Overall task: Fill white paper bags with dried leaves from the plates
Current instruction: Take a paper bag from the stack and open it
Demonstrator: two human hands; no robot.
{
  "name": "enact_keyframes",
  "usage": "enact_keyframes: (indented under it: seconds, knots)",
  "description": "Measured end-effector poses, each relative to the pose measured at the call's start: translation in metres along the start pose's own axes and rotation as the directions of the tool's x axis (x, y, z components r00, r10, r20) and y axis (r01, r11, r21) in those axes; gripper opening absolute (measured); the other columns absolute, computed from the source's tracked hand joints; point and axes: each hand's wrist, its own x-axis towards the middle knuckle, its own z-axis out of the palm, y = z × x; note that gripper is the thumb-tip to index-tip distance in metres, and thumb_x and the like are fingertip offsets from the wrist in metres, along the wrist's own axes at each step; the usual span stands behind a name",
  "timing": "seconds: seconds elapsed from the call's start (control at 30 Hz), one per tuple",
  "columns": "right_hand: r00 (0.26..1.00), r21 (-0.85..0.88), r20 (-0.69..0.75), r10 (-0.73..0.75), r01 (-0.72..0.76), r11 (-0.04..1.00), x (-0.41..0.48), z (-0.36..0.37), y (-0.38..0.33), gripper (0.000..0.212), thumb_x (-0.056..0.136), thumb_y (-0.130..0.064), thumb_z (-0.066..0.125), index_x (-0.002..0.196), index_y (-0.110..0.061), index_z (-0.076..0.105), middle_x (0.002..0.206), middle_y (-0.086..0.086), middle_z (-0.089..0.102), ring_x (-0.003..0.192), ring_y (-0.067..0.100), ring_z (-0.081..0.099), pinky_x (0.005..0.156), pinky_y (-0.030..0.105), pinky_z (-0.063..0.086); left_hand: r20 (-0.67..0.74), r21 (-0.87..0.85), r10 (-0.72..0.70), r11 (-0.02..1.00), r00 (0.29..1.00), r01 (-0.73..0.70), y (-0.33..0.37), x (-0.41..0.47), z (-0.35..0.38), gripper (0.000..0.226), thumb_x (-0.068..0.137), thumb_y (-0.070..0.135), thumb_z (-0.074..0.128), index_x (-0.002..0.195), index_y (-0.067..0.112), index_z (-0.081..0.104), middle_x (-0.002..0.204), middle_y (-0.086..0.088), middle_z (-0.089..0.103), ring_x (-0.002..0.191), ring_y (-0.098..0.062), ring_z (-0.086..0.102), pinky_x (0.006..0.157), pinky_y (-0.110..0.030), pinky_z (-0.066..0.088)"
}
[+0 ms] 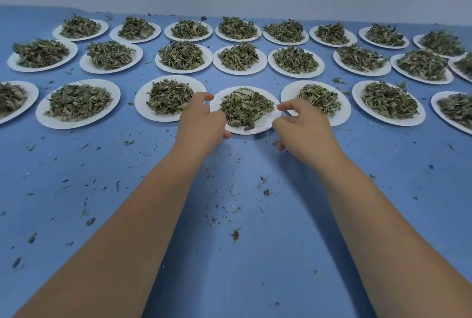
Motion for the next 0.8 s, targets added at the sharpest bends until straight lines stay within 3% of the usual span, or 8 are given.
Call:
enact_keyframes:
  seconds: [0.13, 0.23, 0.4, 0.43, 0.53, 0.6, 0.7, 0.8]
  knots:
    - [0.999, -0.032, 0.031, 0.006, -0.005, 0.999, -0.039, -0.003, 0.007, 0.034, 0.088, -0.023, 0.055, 0.12, -0.033, 0.057, 0.107, -0.001, 0.071, 0.052, 0.005, 0.066, 0.04, 0.012, 0.041, 0.015, 0.024, -0.002, 1.0, 1.0, 0.002, -0.004, -0.037, -0.01, 0.043, 0.085, 0.018, 0.045, 0.122, 0.039, 0.044, 0.122, -0.008, 0.065, 0.042, -0.003, 0.061, 0.033, -0.016, 0.037]
    - [0.999, -0.04, 0.031, 0.029, -0.028, 0.999, -0.066, -0.006, 0.014, 0.03, 0.088, -0.025, 0.055, 0.116, -0.036, 0.058, 0.118, -0.008, 0.068, 0.05, 0.006, 0.065, 0.042, 0.014, 0.043, 0.019, 0.053, -0.014, 0.998, 1.0, 0.013, -0.008, -0.062, -0.017, 0.039, 0.085, 0.02, 0.045, 0.119, 0.04, 0.045, 0.106, -0.002, 0.069, 0.042, -0.003, 0.061, 0.032, -0.016, 0.036]
    - [1.0, -0.029, 0.007, 0.025, -0.025, 0.999, -0.1, -0.014, 0.024, 0.025, 0.088, -0.025, 0.055, 0.111, -0.035, 0.06, 0.111, -0.012, 0.069, 0.048, 0.006, 0.066, 0.039, 0.012, 0.041, 0.033, 0.147, 0.032, 0.988, 0.999, -0.037, -0.019, -0.098, -0.027, 0.037, 0.09, 0.022, 0.047, 0.124, 0.035, 0.049, 0.118, 0.003, 0.066, 0.055, -0.007, 0.066, 0.044, -0.023, 0.044]
    - [1.0, -0.021, 0.003, 0.025, -0.025, 0.999, -0.104, -0.016, 0.025, 0.025, 0.088, -0.025, 0.055, 0.111, -0.035, 0.059, 0.11, -0.012, 0.069, 0.049, 0.006, 0.067, 0.039, 0.012, 0.042, 0.005, 0.235, 0.088, 0.968, 0.996, -0.087, -0.02, -0.104, -0.029, 0.039, 0.091, 0.023, 0.048, 0.128, 0.033, 0.049, 0.109, 0.008, 0.067, 0.059, -0.007, 0.064, 0.049, -0.026, 0.043]
    - [0.999, -0.001, -0.05, -0.004, 0.004, 1.0, -0.112, -0.02, 0.025, 0.025, 0.088, -0.027, 0.058, 0.112, -0.035, 0.06, 0.117, -0.011, 0.068, 0.077, 0.006, 0.072, 0.05, 0.018, 0.049, -0.06, 0.483, 0.323, 0.838, 0.944, -0.256, -0.016, -0.121, -0.03, 0.043, 0.091, 0.026, 0.048, 0.133, 0.029, 0.049, 0.069, 0.011, 0.055, 0.066, -0.013, 0.056, 0.054, -0.031, 0.039]
    - [0.995, -0.012, -0.094, -0.036, 0.035, 0.999, -0.113, -0.025, 0.024, 0.032, 0.089, -0.031, 0.06, 0.121, -0.033, 0.06, 0.129, -0.009, 0.065, 0.102, 0.006, 0.066, 0.066, 0.023, 0.05, -0.035, 0.454, 0.42, 0.815, 0.907, -0.36, -0.004, -0.131, -0.021, 0.04, 0.09, 0.024, 0.048, 0.13, 0.029, 0.051, 0.07, 0.009, 0.054, 0.07, -0.018, 0.057, 0.057, -0.035, 0.043]
    - [0.991, -0.071, -0.107, -0.085, 0.077, 0.994, -0.114, -0.038, 0.023, 0.047, 0.092, -0.034, 0.06, 0.139, -0.033, 0.052, 0.147, -0.007, 0.054, 0.118, 0.009, 0.056, 0.07, 0.018, 0.044, 0.052, 0.31, 0.48, 0.826, 0.876, -0.471, 0.019, -0.142, 0.009, 0.038, 0.088, 0.023, 0.046, 0.125, 0.029, 0.053, 0.071, 0.008, 0.056, 0.069, -0.021, 0.059, 0.062, -0.04, 0.051]
    - [0.981, -0.094, -0.154, -0.114, 0.1, 0.991, -0.116, -0.064, 0.03, 0.054, 0.094, -0.036, 0.061, 0.146, -0.032, 0.046, 0.154, -0.006, 0.047, 0.137, 0.01, 0.047, 0.091, 0.022, 0.043, 0.174, 0.238, 0.521, 0.801, 0.836, -0.549, 0.041, -0.149, 0.052, 0.042, 0.088, 0.024, 0.044, 0.128, 0.027, 0.054, 0.081, 0.004, 0.062, 0.07, -0.019, 0.058, 0.067, -0.039, 0.052]
